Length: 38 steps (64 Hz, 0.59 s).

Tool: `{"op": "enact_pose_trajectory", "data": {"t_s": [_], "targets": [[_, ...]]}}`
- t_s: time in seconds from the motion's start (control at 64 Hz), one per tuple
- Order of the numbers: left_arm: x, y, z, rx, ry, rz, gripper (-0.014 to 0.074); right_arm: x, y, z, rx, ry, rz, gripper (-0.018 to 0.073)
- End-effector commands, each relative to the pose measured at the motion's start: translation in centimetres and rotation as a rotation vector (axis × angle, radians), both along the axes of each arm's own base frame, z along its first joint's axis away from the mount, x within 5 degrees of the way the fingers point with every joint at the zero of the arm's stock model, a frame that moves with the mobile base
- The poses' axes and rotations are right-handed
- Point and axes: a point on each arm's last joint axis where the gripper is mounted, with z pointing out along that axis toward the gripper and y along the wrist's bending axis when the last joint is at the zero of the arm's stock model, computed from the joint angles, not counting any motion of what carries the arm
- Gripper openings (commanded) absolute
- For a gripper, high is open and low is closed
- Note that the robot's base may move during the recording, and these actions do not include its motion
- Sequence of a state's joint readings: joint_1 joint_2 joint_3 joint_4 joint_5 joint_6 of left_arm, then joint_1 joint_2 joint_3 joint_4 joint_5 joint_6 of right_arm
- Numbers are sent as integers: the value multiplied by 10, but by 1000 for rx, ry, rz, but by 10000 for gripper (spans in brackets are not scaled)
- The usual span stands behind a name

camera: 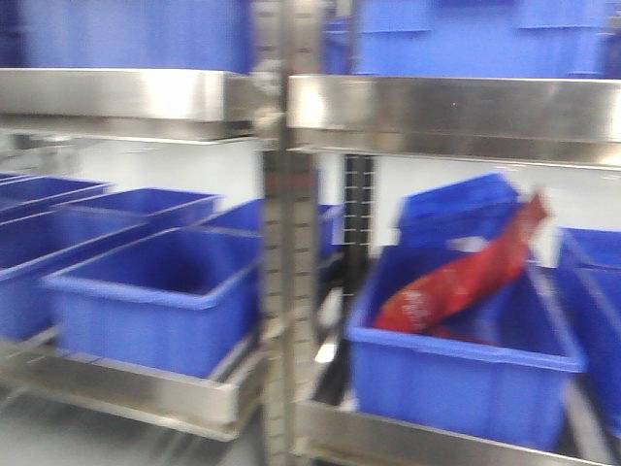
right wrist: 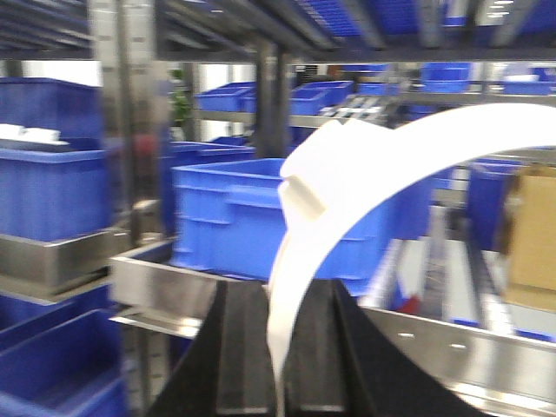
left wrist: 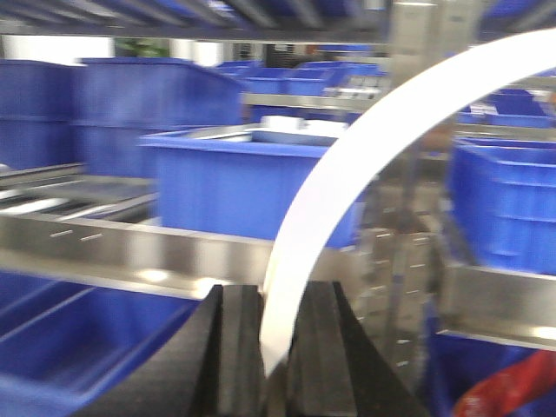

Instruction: Grab PVC pipe and place in blue bin

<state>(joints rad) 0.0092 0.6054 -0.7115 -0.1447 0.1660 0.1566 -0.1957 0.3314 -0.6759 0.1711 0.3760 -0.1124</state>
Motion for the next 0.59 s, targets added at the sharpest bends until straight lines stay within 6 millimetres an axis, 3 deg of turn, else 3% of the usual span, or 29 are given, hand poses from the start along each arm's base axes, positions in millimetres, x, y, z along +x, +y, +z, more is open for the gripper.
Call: {"op": "enact_pose_trajectory", "data": {"t_s": [0.0,0.578], "targets": [[-1,-1,3,-18,-30,-5,-111,-2,0,5,-11,-35,-3,-168],[-1,-1,3,-18,-30,-5,-111,-2,0,5,-11,-35,-3,-168]]}}
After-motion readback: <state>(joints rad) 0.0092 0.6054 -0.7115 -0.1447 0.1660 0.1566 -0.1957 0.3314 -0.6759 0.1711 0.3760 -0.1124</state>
